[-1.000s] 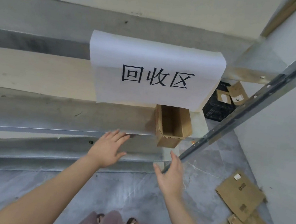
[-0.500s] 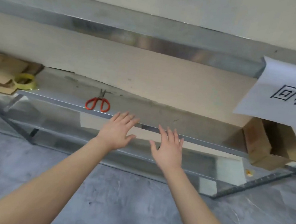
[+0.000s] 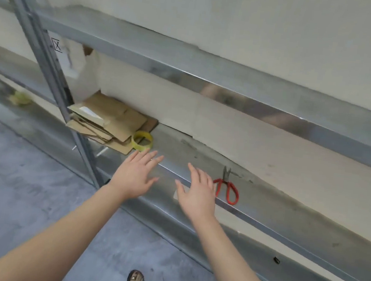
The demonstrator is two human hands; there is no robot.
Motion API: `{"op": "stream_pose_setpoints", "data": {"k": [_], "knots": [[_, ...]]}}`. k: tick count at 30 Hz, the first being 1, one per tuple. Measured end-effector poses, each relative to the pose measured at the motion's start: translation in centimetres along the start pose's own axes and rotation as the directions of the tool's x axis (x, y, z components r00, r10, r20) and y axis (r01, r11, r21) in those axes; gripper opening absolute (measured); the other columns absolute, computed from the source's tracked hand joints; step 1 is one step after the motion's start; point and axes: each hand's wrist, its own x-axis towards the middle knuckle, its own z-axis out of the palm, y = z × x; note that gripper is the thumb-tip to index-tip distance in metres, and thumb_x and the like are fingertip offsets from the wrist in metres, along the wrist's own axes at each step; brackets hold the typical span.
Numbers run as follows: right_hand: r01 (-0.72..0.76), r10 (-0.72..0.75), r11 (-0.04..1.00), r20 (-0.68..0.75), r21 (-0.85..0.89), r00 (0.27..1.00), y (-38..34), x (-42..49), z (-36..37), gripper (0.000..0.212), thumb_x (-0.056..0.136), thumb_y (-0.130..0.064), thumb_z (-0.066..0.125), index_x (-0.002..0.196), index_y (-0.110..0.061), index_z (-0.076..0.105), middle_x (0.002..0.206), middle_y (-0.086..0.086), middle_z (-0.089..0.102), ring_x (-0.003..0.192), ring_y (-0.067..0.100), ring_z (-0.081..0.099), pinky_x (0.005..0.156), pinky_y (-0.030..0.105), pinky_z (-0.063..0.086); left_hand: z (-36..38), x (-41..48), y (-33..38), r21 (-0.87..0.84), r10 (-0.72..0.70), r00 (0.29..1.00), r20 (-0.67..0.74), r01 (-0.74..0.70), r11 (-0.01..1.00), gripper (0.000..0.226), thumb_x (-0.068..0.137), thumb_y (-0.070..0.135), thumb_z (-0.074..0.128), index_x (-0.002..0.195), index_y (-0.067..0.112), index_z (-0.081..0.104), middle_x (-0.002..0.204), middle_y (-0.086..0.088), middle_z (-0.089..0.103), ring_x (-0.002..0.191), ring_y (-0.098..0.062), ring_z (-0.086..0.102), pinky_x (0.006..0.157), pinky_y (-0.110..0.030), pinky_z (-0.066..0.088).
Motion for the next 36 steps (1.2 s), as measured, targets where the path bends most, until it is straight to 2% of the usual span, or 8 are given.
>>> {"op": "stream_pose_setpoints", "data": {"k": [6, 11, 16, 20, 24, 28, 33, 36], "knots": [[0.06, -0.067, 0.995, 0.102, 0.074, 0.992, -10.9, 9.0, 6.5, 0.065, 0.094, -0.055, 0.044, 0.151, -0.034, 0.024, 0.158, -0.003, 0.026, 0.148, 0.02, 0.014, 0.121, 0.049, 0.008, 0.0, 2.3, -13.7, -0.065, -0.165, 0.986, 0.025, 0.167, 0.984, 0.062, 0.097, 0.053, 0.039, 0.151, 0.026, 0.024, 0.158, 0.001, 0.026, 0.147, -0.02, 0.016, 0.12, -0.037, 0.009], [0.032, -0.048, 0.994, 0.147, 0.107, 0.988, -16.8, 15.1, 10.3, 0.063, 0.094, -0.053, 0.046, 0.15, -0.034, 0.026, 0.156, -0.004, 0.03, 0.144, 0.02, 0.022, 0.117, 0.043, 0.025, -0.6, 4.1, -25.1, -0.1, -0.292, 0.956, 0.02, 0.292, 0.951, 0.064, 0.096, 0.057, 0.034, 0.152, 0.028, 0.022, 0.159, 0.001, 0.024, 0.147, -0.019, 0.015, 0.12, -0.039, 0.013], [-0.109, 0.091, 0.982, 0.124, 0.154, 0.988, -20.8, 19.6, 13.7, 0.061, 0.093, -0.044, 0.054, 0.148, -0.025, 0.034, 0.144, 0.003, 0.046, 0.131, 0.025, 0.037, 0.109, 0.035, 0.034, 0.0, 6.3, -35.3, -0.22, -0.331, 0.94, 0.08, 0.341, 0.914, 0.061, 0.094, 0.053, 0.047, 0.149, 0.03, 0.032, 0.155, -0.001, 0.031, 0.142, -0.022, 0.027, 0.117, -0.037, 0.022], [-0.314, 0.283, 0.918, 0.154, 0.242, 0.947, -23.4, 22.3, 17.0, 0.064, 0.092, -0.038, 0.06, 0.148, -0.018, 0.035, 0.143, 0.011, 0.046, 0.132, 0.029, 0.042, 0.109, 0.038, 0.037, 1.1, 10.8, -42.0, -0.402, -0.314, 0.932, 0.18, 0.361, 0.841, 0.056, 0.092, 0.046, 0.057, 0.143, 0.03, 0.041, 0.149, 0.001, 0.037, 0.135, -0.021, 0.036, 0.112, -0.037, 0.031], [-0.494, 0.489, 0.82, 0.093, 0.289, 0.867, -25.7, 22.3, 20.2, 0.06, 0.091, -0.037, 0.062, 0.144, -0.018, 0.04, 0.139, 0.009, 0.049, 0.126, 0.026, 0.049, 0.102, 0.035, 0.043, 2.6, 13.8, -46.0, -0.48, -0.273, 0.927, 0.258, 0.368, 0.796, 0.058, 0.09, 0.044, 0.06, 0.143, 0.031, 0.041, 0.147, -0.002, 0.04, 0.135, -0.023, 0.035, 0.113, -0.04, 0.03], [-0.569, 0.582, 0.79, 0.012, 0.227, 0.813, -27.5, 23.4, 21.6, 0.057, 0.093, -0.038, 0.059, 0.144, -0.021, 0.04, 0.138, 0.007, 0.047, 0.119, 0.025, 0.055, 0.089, 0.033, 0.048, 3.8, 15.6, -48.2, -0.48, -0.254, 0.921, 0.296, 0.373, 0.794, 0.059, 0.09, 0.043, 0.062, 0.143, 0.029, 0.041, 0.144, -0.007, 0.045, 0.132, -0.029, 0.038, 0.109, -0.039, 0.032], [-0.634, 0.667, 0.724, -0.039, 0.274, 0.744, -28.5, 24.3, 22.4, 0.057, 0.093, -0.039, 0.059, 0.143, -0.018, 0.042, 0.137, 0.01, 0.051, 0.117, 0.028, 0.057, 0.09, 0.034, 0.048, 4.5, 16.1, -48.5, -0.589, -0.207, 0.924, 0.323, 0.367, 0.72, 0.061, 0.088, 0.028, 0.067, 0.143, 0.028, 0.041, 0.141, -0.008, 0.045, 0.129, -0.024, 0.042, 0.106, -0.034, 0.034], [-0.631, 0.706, 0.654, -0.037, 0.417, 0.707, -28.2, 24.5, 22.2, 0.061, 0.091, -0.042, 0.063, 0.143, -0.017, 0.044, 0.131, 0.008, 0.059, 0.119, 0.027, 0.058, 0.092, 0.032, 0.047, 4.3, 16.2, -49.1, -0.679, -0.18, 0.938, 0.296, 0.339, 0.651, 0.066, 0.084, 0.023, 0.072, 0.142, 0.031, 0.041, 0.143, -0.003, 0.044, 0.131, -0.019, 0.039, 0.107, -0.031, 0.031]]}}
